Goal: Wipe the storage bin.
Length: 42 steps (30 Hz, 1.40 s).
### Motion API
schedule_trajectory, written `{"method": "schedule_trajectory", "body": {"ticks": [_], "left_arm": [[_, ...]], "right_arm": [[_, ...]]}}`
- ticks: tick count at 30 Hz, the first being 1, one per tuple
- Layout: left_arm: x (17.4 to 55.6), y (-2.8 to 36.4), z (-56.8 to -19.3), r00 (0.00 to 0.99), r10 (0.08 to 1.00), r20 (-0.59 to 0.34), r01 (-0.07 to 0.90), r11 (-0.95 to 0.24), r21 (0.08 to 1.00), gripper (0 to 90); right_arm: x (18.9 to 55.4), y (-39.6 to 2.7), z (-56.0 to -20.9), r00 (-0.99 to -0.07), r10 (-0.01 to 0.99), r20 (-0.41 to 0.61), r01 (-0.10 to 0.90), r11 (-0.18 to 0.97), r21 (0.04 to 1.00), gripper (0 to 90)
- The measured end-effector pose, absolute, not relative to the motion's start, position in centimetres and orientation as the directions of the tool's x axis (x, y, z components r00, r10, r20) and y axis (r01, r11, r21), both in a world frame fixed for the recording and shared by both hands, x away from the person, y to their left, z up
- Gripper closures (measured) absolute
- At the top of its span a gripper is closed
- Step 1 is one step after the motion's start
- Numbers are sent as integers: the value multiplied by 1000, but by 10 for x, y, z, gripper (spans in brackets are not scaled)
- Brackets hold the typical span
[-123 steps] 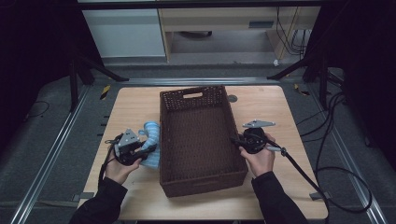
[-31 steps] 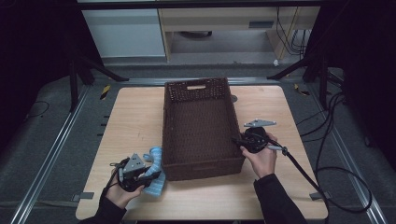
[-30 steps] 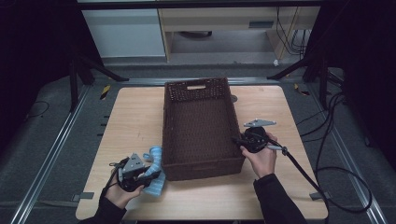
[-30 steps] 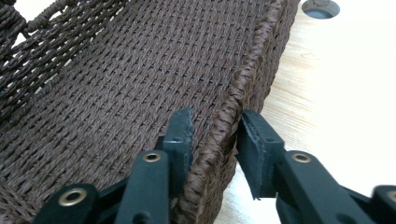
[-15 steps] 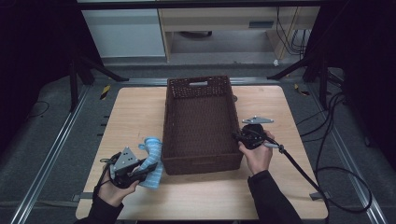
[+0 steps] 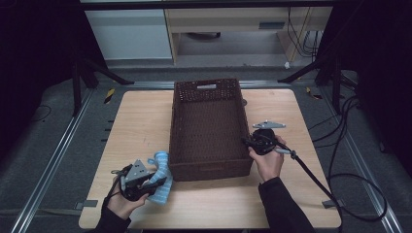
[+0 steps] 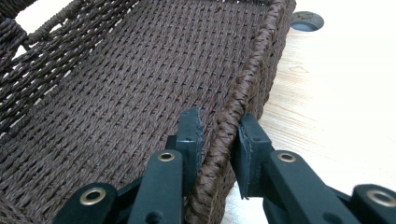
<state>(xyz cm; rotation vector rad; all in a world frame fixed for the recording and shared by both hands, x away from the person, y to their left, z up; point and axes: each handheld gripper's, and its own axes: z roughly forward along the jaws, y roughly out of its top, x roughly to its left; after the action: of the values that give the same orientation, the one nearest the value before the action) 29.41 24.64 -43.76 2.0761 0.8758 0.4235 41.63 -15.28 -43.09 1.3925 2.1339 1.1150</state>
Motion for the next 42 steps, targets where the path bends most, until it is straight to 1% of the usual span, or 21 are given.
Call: {"method": "schedule_trajectory", "body": {"ticks": [3, 5, 12, 17, 22, 29, 33, 35, 37, 40, 42], "left_arm": [[290, 248, -421, 697, 717, 14, 397, -403, 825, 681], [289, 246, -419, 698, 716, 22, 394, -409, 823, 682], [297, 240, -448, 699, 715, -10, 462, -441, 769, 680], [306, 236, -465, 697, 717, -11, 497, -471, 729, 681], [311, 234, -474, 696, 718, 3, 506, -494, 707, 680], [313, 240, -471, 686, 728, -15, 516, -471, 716, 681], [312, 255, -459, 654, 756, -19, 510, -422, 750, 680], [313, 266, -456, 622, 783, -9, 514, -400, 759, 680], [315, 277, -455, 583, 812, 7, 529, -386, 756, 680], [319, 295, -457, 533, 846, 3, 555, -352, 754, 679], [322, 305, -458, 498, 867, 21, 566, -343, 750, 679]], "right_arm": [[417, -153, -431, -450, 885, 117, 603, 204, 771, 743], [417, -153, -431, -451, 885, 116, 602, 206, 772, 744], [417, -153, -431, -454, 884, 112, 599, 210, 773, 743], [417, -153, -431, -453, 884, 116, 601, 206, 772, 743], [417, -153, -431, -453, 883, 118, 601, 205, 772, 742], [418, -154, -431, -458, 881, 117, 599, 208, 773, 738], [418, -154, -431, -458, 881, 116, 598, 209, 774, 737], [418, -154, -431, -459, 881, 117, 598, 208, 774, 736], [418, -154, -431, -459, 881, 117, 598, 209, 774, 735], [417, -154, -431, -457, 882, 115, 595, 208, 776, 735], [417, -154, -432, -458, 881, 115, 593, 207, 778, 734]]}}
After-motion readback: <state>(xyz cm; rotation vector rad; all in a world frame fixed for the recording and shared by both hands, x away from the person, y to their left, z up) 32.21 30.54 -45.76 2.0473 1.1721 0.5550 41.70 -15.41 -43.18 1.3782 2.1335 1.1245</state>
